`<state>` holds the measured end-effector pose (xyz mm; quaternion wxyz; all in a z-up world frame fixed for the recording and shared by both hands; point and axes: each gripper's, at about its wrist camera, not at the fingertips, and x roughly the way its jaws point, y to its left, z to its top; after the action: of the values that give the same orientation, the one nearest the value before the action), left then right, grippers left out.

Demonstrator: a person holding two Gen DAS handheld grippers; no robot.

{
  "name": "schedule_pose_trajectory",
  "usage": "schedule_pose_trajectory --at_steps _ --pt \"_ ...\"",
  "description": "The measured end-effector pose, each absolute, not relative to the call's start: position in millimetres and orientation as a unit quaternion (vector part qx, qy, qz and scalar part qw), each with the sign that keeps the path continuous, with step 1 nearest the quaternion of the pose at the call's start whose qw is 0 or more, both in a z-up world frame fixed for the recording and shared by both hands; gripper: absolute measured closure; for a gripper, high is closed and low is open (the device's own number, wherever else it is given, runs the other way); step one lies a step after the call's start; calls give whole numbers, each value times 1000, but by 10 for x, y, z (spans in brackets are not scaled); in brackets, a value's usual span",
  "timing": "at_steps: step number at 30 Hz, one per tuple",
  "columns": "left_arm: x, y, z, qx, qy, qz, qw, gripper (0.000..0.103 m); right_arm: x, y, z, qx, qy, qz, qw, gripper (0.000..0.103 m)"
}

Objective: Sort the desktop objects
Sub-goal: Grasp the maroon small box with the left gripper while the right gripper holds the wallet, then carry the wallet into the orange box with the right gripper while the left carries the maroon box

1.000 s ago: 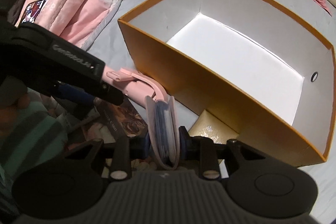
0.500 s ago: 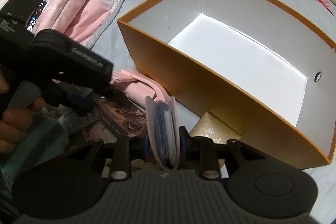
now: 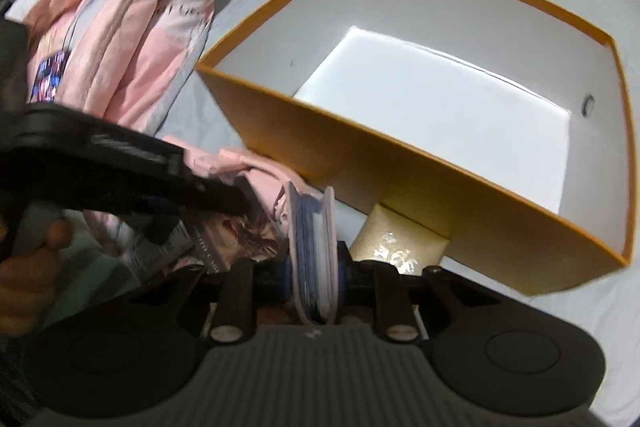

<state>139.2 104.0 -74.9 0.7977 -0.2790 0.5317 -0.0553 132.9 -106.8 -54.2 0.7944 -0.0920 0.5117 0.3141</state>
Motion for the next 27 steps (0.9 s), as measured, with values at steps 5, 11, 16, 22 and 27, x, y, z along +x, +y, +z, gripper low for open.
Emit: schedule_pose_trajectory --at_steps 5,11,16,22,27 --pt "1215 636 -476 -78 443 -95 888 77 1270 -1121 -489 -72 501 302 808 82" --pt "1022 444 -501 -14 480 -117 869 77 1194 -1170 -615 -66 521 291 800 81" --pt "1094 544 -607 -55 521 -114 844 76 1170 -1229 -613 -55 519 294 801 77" --pt "1096 570 -639 -63 521 -114 844 77 1199 -1226 -559 -49 514 288 806 82" --pt "1037 639 -309 -65 508 -129 849 77 1104 -1344 -299 -37 483 290 825 84"
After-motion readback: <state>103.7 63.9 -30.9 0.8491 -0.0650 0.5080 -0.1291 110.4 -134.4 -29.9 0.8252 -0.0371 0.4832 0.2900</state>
